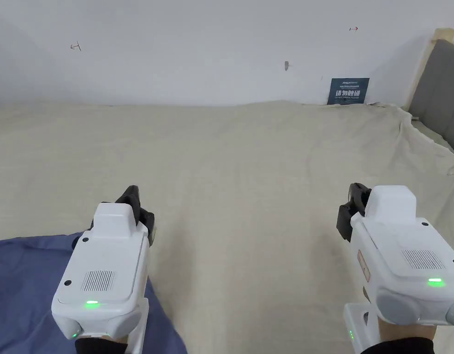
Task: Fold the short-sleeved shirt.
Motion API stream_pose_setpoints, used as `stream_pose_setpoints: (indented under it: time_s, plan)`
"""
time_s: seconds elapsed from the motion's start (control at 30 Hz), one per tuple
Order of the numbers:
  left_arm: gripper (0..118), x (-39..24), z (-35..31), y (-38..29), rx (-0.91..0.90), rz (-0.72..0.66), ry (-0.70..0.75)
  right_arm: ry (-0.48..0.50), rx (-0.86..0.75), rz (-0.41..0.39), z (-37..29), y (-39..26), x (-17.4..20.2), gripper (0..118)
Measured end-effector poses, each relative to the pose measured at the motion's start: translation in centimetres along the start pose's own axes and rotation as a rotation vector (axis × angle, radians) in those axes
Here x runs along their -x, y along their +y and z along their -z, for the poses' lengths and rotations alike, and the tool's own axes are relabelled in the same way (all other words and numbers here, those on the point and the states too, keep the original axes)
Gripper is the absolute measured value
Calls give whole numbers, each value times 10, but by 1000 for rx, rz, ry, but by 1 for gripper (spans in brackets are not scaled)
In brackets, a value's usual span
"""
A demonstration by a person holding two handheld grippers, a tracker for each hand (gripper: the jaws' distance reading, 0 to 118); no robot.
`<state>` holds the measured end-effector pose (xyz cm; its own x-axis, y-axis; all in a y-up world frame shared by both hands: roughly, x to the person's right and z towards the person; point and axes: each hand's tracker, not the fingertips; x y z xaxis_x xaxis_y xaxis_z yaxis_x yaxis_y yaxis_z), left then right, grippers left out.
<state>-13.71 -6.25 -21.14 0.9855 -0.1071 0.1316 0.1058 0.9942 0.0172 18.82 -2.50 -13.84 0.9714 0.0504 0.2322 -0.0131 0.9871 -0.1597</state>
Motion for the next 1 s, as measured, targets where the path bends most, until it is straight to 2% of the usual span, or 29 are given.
stream_pose_setpoints:
  time_s: [0.47,0.63,0.8,1.0]
  plan:
    - [0,6,-1,0,-6,-6,15,10,-7,-9,1,3,3,0]
    - [0,17,-4,0,-8,-12,41,29,-13,-21,4,4,14,0]
    - [0,43,-13,0,-7,-24,102,87,-19,-32,12,8,40,0]
    - [0,91,-35,-2,-2,-3,211,195,-33,-35,20,13,91,0]
